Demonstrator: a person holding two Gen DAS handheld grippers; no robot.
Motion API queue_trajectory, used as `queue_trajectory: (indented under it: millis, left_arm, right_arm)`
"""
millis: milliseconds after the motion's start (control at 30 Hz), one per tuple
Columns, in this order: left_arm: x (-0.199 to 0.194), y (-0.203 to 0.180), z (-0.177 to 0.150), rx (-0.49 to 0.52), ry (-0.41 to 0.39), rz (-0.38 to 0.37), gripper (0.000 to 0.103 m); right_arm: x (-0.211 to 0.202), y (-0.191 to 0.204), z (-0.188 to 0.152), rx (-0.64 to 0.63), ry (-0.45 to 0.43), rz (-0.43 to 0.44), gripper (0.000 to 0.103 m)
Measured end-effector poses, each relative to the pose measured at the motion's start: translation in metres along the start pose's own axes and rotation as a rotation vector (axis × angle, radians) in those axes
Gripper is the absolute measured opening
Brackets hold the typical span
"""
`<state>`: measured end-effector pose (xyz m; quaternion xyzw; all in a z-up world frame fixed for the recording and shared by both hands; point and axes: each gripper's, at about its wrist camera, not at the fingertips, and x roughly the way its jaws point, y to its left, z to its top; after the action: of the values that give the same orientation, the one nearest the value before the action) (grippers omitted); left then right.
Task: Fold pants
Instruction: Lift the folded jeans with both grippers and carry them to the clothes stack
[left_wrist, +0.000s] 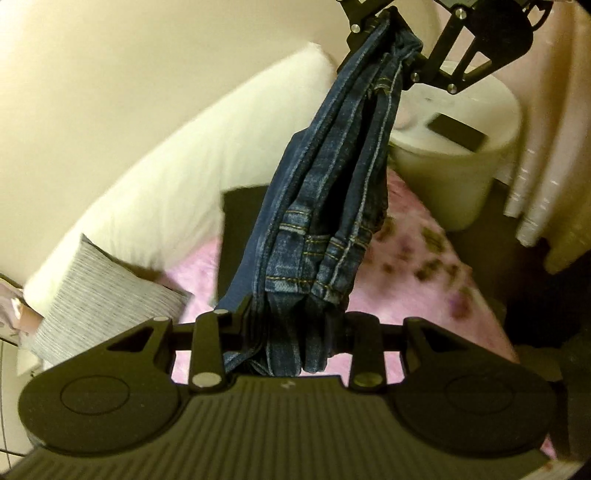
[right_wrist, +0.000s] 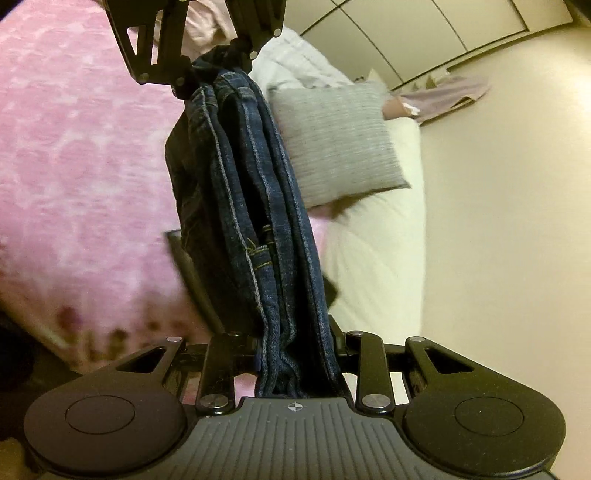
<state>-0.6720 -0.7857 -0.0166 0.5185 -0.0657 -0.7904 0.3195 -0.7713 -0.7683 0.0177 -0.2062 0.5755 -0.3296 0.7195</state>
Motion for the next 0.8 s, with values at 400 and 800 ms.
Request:
queue_trajectory:
  millis: [400, 800]
  left_arm:
    - [0.157, 0.092, 0.048, -0.1, 0.092, 0.337, 0.031]
    - [0.33, -0.055, -0.025, -0.099, 0.245, 0.394, 0.031]
  right_arm:
    - [0.188, -0.115, -0.046, -0.132, -0.236, -0.079, 0.027]
    - [0.317, 0.014, -0.14, -0.203, -0.263, 0.063, 0.034]
